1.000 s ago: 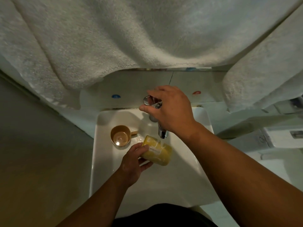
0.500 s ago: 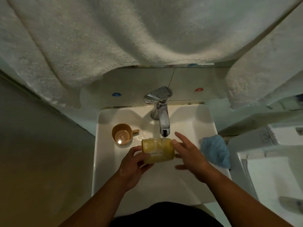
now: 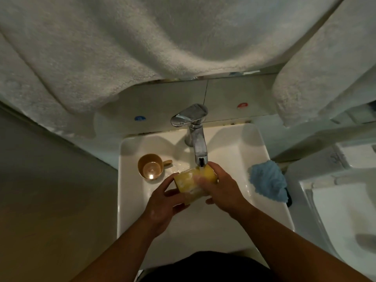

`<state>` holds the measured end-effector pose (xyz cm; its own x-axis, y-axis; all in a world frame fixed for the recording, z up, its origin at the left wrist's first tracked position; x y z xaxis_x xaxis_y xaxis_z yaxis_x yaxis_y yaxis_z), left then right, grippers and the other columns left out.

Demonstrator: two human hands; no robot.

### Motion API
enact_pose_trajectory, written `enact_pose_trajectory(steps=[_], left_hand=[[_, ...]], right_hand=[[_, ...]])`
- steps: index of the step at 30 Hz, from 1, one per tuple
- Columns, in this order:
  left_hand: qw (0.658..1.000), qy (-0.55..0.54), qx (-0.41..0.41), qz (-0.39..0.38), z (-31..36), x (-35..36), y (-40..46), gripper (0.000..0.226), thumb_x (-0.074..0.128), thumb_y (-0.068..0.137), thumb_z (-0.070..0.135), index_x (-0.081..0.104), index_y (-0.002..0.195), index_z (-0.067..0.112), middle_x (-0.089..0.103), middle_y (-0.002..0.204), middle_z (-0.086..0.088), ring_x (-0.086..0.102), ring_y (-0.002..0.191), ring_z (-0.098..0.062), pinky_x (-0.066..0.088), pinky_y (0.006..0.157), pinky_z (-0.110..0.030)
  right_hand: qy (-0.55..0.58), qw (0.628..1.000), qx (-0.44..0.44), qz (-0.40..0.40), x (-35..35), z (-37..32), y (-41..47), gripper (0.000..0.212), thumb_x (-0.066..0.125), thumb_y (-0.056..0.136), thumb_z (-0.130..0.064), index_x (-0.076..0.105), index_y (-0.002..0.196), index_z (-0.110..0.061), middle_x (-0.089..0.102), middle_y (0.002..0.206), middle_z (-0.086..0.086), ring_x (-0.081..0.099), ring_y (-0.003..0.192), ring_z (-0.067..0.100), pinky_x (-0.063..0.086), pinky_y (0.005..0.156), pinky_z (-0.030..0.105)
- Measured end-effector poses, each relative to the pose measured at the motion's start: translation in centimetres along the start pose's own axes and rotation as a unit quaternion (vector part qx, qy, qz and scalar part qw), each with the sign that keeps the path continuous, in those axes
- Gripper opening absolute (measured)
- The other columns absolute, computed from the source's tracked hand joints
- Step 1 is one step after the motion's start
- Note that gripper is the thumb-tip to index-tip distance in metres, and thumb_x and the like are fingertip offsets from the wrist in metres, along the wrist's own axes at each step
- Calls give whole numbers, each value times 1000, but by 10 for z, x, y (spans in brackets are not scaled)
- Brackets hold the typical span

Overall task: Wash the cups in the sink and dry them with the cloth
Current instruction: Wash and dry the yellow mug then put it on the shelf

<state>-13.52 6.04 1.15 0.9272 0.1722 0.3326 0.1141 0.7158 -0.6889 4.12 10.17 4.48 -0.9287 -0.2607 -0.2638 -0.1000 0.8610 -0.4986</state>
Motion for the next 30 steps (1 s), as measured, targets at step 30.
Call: enact_pose_trajectory(steps=[30], left_hand=[[999, 20, 23, -16, 0, 9, 10, 75, 86, 64, 1, 65, 123, 42, 68, 122, -17, 68, 109, -37, 59, 90, -51]], right_hand=[[12, 1000, 4, -6, 2, 6, 5, 77, 84, 75, -48, 40, 137, -38, 58, 120, -6, 63, 99, 19, 61, 61, 29]])
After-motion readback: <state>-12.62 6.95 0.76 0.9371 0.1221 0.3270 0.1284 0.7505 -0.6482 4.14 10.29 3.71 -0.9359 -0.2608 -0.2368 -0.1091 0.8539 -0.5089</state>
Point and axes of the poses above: each hand's wrist, its own y-axis towards the middle knuckle, its own x-axis out of the palm, z = x × y, the point moved 3 cm from there along y, towards the middle knuckle
